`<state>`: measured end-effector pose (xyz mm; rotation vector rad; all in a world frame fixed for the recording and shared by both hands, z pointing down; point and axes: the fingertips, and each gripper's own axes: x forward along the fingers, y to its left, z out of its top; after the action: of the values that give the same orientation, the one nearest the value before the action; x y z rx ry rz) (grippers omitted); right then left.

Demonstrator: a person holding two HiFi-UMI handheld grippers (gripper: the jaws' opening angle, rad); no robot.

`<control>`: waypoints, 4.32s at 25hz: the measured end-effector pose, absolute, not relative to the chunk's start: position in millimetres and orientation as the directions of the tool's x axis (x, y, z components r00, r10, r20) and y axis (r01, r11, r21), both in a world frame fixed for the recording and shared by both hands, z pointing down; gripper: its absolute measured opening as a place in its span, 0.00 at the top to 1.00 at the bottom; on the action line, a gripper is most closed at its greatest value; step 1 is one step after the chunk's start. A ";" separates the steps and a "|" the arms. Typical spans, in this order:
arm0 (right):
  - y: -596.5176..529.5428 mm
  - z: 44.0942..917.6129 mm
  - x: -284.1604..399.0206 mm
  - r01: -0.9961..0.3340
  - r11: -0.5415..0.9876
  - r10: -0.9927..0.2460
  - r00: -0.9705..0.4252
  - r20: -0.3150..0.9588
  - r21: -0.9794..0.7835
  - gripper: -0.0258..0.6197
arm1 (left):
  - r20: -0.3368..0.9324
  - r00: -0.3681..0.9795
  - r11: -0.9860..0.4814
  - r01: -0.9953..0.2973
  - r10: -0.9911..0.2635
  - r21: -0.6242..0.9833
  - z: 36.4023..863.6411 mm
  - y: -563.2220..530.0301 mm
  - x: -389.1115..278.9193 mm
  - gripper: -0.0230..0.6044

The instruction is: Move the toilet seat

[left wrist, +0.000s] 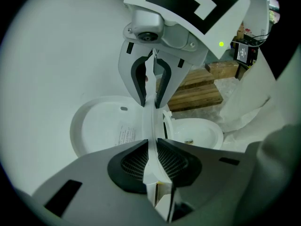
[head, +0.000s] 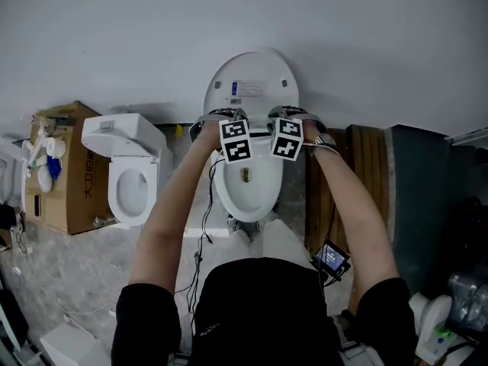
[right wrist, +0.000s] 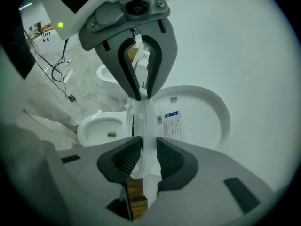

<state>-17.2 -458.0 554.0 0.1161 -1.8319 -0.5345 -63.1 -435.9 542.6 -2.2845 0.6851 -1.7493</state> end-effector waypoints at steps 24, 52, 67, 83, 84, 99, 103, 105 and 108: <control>-559.3 546.6 -48.6 0.204 0.919 -0.248 -0.368 0.896 0.338 0.77 | 0.903 0.131 -0.872 -0.346 -0.410 -0.345 537.8 -540.5 -93.6 0.86; -620.6 542.8 -76.2 0.107 0.894 -0.359 -0.410 0.838 0.435 0.92 | 0.893 0.104 -0.836 -0.413 -0.439 -0.362 551.3 -608.3 -115.0 0.86; -648.4 549.4 -80.8 -0.073 0.886 -0.441 -0.436 0.785 0.457 0.92 | 0.870 0.061 -0.804 -0.417 -0.490 -0.424 547.1 -614.2 -120.2 0.84; -626.9 536.7 -66.6 -0.315 0.898 -0.427 -0.465 0.775 0.306 0.94 | 0.820 0.139 -0.699 -0.612 -0.556 -0.370 539.9 -568.4 -130.7 0.95; -622.4 536.1 -64.3 -0.322 0.898 -0.426 -0.470 0.774 0.299 0.94 | 0.811 0.153 -0.681 -0.642 -0.564 -0.352 538.7 -564.8 -130.0 0.95; -499.4 492.1 -36.3 -0.518 0.847 -0.467 -0.618 0.633 0.119 0.94 | 0.507 0.363 -0.421 -0.907 -0.782 -0.001 473.1 -460.6 -112.8 0.95; -461.8 465.9 -23.8 -0.588 0.807 -0.512 -0.647 0.566 0.057 0.94 | 0.436 0.379 -0.406 -0.913 -0.816 0.033 451.1 -418.8 -108.2 0.95; -441.9 452.9 -18.4 -0.616 0.788 -0.534 -0.660 0.528 0.028 0.94 | 0.402 0.409 -0.413 -0.907 -0.819 0.080 443.1 -396.8 -105.2 0.95; -411.7 434.1 -8.7 -0.642 0.767 -0.569 -0.667 0.481 0.018 0.94 | 0.345 0.434 -0.419 -0.900 -0.832 0.120 427.2 -367.3 -101.8 0.95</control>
<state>-8.7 -411.7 434.1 0.9126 -2.4940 0.2108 -101.8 -367.3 427.2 -2.8938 1.8004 -0.4043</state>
